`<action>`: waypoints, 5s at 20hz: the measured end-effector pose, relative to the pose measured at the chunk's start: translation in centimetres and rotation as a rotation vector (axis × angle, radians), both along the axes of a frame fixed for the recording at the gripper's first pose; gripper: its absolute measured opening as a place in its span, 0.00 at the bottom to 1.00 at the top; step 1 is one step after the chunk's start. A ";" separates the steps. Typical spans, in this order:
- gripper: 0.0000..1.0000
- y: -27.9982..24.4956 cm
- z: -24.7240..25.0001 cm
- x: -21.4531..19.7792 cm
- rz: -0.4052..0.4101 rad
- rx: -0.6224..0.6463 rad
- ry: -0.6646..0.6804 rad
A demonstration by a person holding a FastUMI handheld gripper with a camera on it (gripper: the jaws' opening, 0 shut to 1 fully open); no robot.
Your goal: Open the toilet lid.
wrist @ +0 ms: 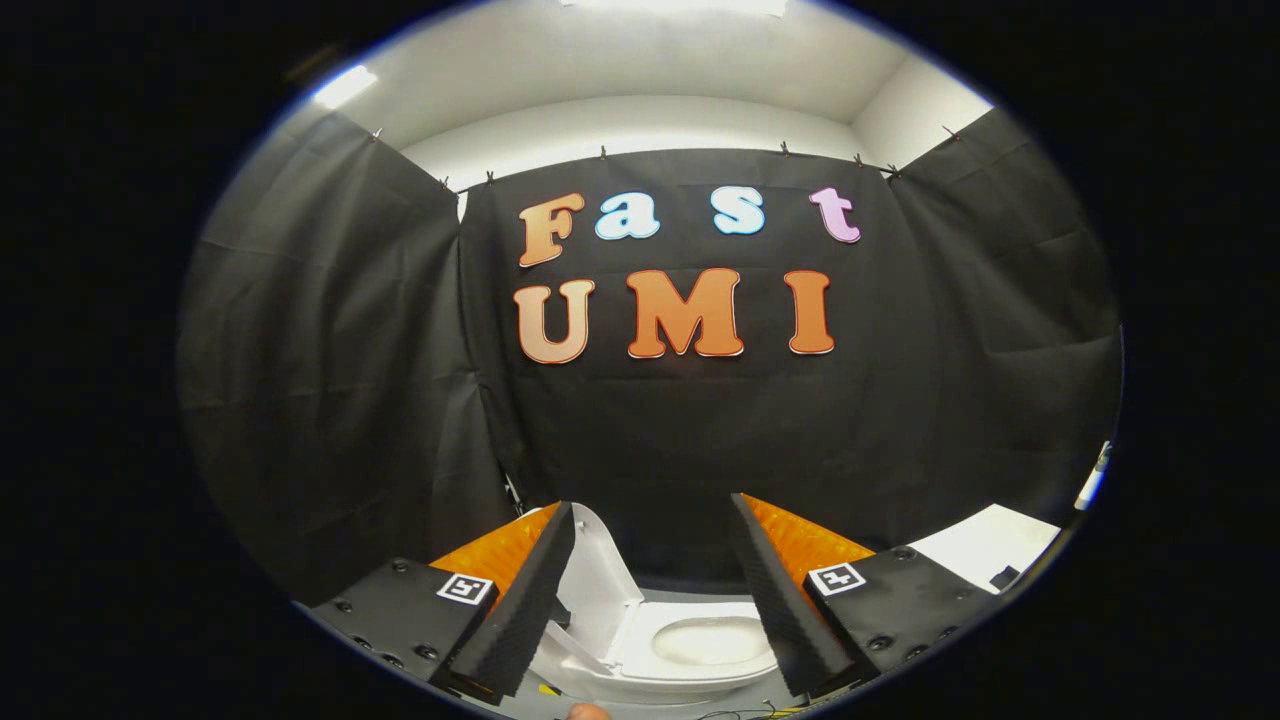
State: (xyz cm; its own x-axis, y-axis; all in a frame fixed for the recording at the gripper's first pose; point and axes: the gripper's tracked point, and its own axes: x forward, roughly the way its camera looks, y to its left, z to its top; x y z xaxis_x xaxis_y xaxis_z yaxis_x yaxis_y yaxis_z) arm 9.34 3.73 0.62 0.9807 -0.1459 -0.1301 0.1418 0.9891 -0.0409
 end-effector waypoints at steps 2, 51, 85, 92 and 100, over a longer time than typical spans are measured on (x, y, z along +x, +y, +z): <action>0.99 0.1 0.0 -0.1 0.002 0.011 -0.005; 0.99 0.6 -0.1 -0.4 0.023 0.010 0.000; 0.98 -7.2 11.8 -5.2 -0.035 -0.084 -0.241; 0.97 -8.1 8.1 -3.9 -0.082 -0.062 -0.119; 0.97 -8.1 6.9 -3.8 -0.099 -0.042 -0.096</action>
State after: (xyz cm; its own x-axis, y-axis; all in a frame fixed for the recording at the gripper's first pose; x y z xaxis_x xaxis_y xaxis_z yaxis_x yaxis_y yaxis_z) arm 5.53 -4.35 7.53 0.9688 -0.2462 -0.0279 0.2441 0.9677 -0.0634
